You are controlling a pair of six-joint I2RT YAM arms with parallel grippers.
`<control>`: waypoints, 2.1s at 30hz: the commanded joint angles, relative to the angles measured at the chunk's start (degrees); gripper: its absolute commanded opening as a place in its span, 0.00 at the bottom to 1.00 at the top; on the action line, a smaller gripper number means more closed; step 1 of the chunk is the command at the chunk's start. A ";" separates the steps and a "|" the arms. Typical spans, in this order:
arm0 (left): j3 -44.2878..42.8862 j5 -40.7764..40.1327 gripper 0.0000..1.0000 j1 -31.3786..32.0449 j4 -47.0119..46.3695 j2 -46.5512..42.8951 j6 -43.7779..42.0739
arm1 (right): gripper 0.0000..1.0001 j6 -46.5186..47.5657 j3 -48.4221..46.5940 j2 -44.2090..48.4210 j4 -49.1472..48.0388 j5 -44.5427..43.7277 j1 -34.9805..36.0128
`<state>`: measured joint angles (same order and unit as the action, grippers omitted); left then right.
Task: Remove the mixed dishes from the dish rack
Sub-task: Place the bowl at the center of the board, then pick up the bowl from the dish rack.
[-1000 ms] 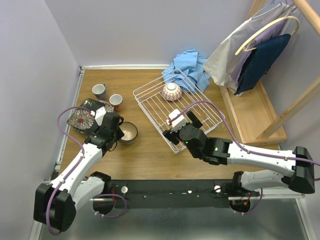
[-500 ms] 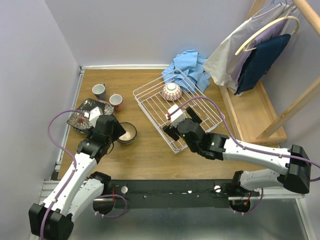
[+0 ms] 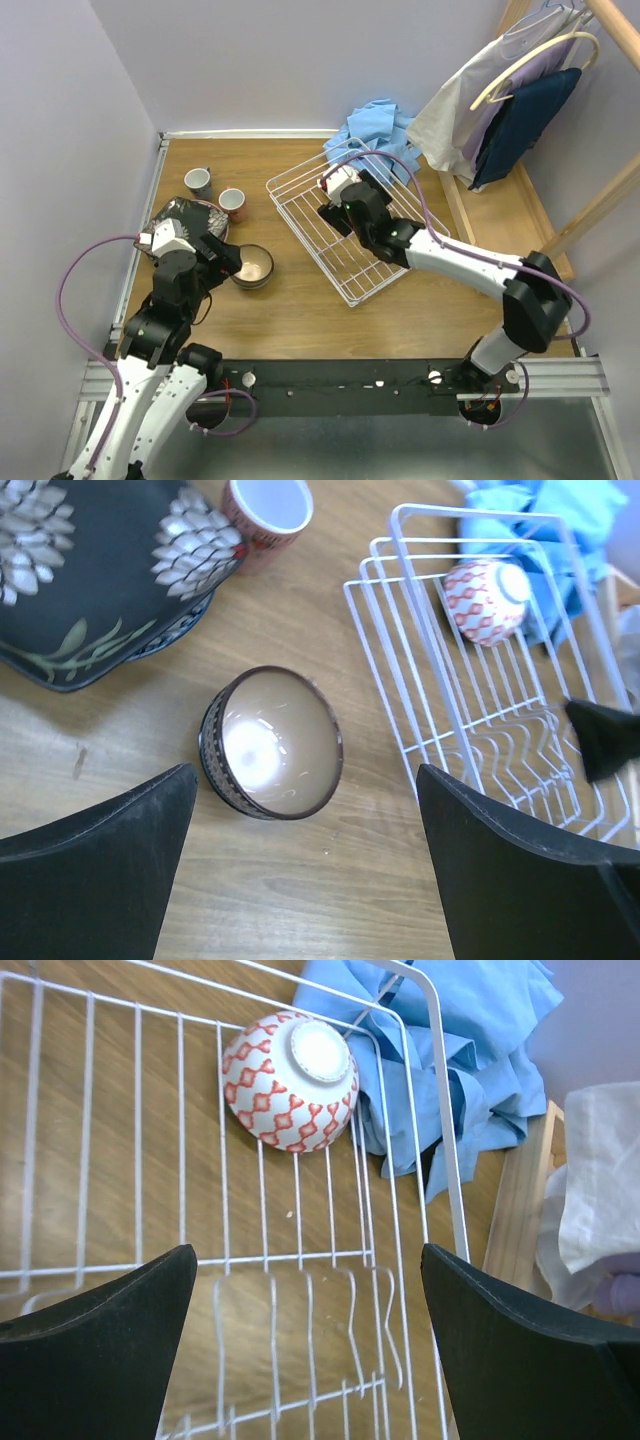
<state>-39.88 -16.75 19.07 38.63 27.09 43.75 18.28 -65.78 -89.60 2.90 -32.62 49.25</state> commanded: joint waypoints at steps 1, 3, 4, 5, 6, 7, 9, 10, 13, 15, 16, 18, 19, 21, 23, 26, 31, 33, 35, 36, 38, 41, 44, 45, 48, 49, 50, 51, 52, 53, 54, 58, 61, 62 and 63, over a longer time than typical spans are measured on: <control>1.29 3.83 0.99 -0.26 -2.06 -6.16 -6.03 | 1.00 11.05 -4.27 -7.42 -5.43 6.07 -4.25; 2.43 4.71 0.99 -0.26 -4.00 -7.57 -7.88 | 1.00 16.75 -4.97 -10.57 -8.15 7.74 -5.83; 2.78 5.06 0.99 -0.35 -5.05 -8.71 -9.63 | 1.00 18.52 -5.32 -11.90 -8.95 8.27 -6.27; 3.14 5.24 0.99 -0.35 -5.49 -9.16 -10.52 | 1.00 20.02 -6.28 -13.04 -9.48 9.23 -7.15; 3.75 5.24 0.99 -0.26 -5.76 -9.51 -11.31 | 1.00 22.47 -7.07 -14.01 -10.01 9.94 -7.59; 4.10 5.33 0.99 -0.26 -5.94 -10.12 -12.97 | 1.00 23.63 -7.78 -16.37 -9.84 10.64 -7.94; 5.33 5.24 0.99 -0.26 -6.29 -10.65 -14.38 | 1.00 27.13 -9.97 -18.58 -9.75 12.31 -8.65; 5.77 5.41 0.99 -0.26 -6.29 -11.09 -14.83 | 1.00 28.29 -10.77 -20.59 -9.84 12.84 -8.82; 7.09 5.33 0.99 -0.26 -6.46 -11.97 -15.71 | 1.00 31.19 -13.84 -23.68 -9.05 14.51 -9.61; 7.27 5.24 0.99 -0.26 -7.16 -12.15 -15.89 | 1.00 32.60 -15.34 -26.32 -7.74 15.48 -9.88; 7.53 4.98 0.99 -0.26 -7.34 -12.41 -15.89 | 1.00 32.87 -16.74 -27.20 -7.38 15.74 -9.97; 7.80 4.71 0.99 -0.26 -7.87 -12.50 -16.15 | 1.00 33.57 -17.89 -29.31 -6.24 16.01 -10.14; 7.62 4.71 0.99 -0.26 -7.78 -12.50 -16.24 | 1.00 33.83 -18.24 -29.84 -5.89 16.01 -10.14; 7.71 4.54 0.99 -0.35 -7.61 -12.50 -16.24 | 1.00 34.97 -18.86 -31.15 -5.97 15.49 -10.14; 7.71 4.36 0.99 -0.26 -7.61 -12.50 -16.24 | 1.00 35.59 -18.42 -31.77 -7.11 15.13 -10.14; 7.80 4.36 0.99 -0.26 -7.52 -12.41 -16.24 | 1.00 37.52 -18.42 -33.18 -8.70 14.34 -10.23; 7.80 4.45 0.99 -0.26 -7.43 -11.80 -16.24 | 1.00 37.79 -19.12 -35.37 -11.42 14.52 -10.23; 7.80 4.71 0.99 -0.26 -7.52 -11.54 -16.24 | 1.00 38.05 -19.30 -36.25 -12.12 14.43 -10.23; 7.80 4.80 0.99 -0.26 -7.43 -11.19 -16.24 | 1.00 38.49 -20.00 -37.48 -12.39 14.25 -10.23; 7.80 4.71 0.99 -0.26 -7.52 -11.10 -16.24 | 1.00 38.84 -20.00 -37.92 -13.52 13.30 -10.23; 7.80 4.71 0.99 -0.26 -7.43 -11.01 -16.32 | 1.00 39.46 -19.57 -38.54 -15.54 12.41 -10.23; 7.80 4.62 0.99 -0.26 -7.34 -11.01 -16.24 | 1.00 39.99 -20.09 -39.59 -15.90 12.06 -10.23; 7.80 4.54 0.99 -0.26 -7.43 -11.01 -16.24 | 1.00 40.34 -20.18 -40.56 -16.87 11.35 -10.23; 7.80 4.54 0.99 -0.26 -7.43 -11.01 -16.32 | 1.00 40.51 -20.09 -40.74 -17.39 10.92 -10.23; 7.80 4.54 0.99 -0.35 -7.43 -10.92 -16.24 | 0.99 40.95 -19.74 -40.83 -18.27 10.21 -10.23; 7.80 4.62 0.99 -0.26 -7.43 -10.83 -16.24 | 0.98 40.87 -19.57 -40.39 -18.45 10.21 -10.23; 7.80 4.54 0.99 -0.35 -7.43 -10.92 -16.24 | 0.97 40.87 -19.48 -40.13 -18.45 10.30 -10.14; 7.80 4.54 0.99 -0.26 -7.43 -10.92 -16.24 | 0.96 40.78 -19.21 -39.60 -18.37 10.47 -10.14; 7.80 4.54 0.99 -0.35 -7.43 -10.92 -16.24 | 0.95 40.61 -19.04 -39.25 -18.10 10.47 -10.23; 7.80 4.54 0.99 -0.26 -7.43 -11.01 -16.24 | 0.91 40.43 -18.95 -38.38 -18.01 10.65 -10.14; 7.88 4.54 0.99 -0.26 -7.34 -11.01 -16.15 | 0.88 39.91 -18.95 -37.84 -17.14 11.26 -10.14; 7.89 4.71 0.99 -0.35 -7.52 -11.01 -16.24 | 0.74 38.14 -18.95 -35.82 -15.12 12.67 -10.14; 7.89 4.71 0.99 -0.35 -7.61 -11.18 -16.24 | 0.67 36.83 -18.86 -34.33 -13.71 13.02 -10.06; 7.89 4.71 0.99 -0.44 -7.61 -11.36 -16.15 | 0.65 36.48 -18.86 -33.98 -13.18 13.20 -9.97; 7.97 4.63 0.99 -0.35 -7.61 -11.45 -16.15 | 0.64 36.12 -18.86 -33.10 -12.22 13.46 -9.97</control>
<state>-32.53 -12.69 19.07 32.25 16.03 28.29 58.04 -85.12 -126.56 -13.13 -21.34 39.31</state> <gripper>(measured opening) 0.988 0.752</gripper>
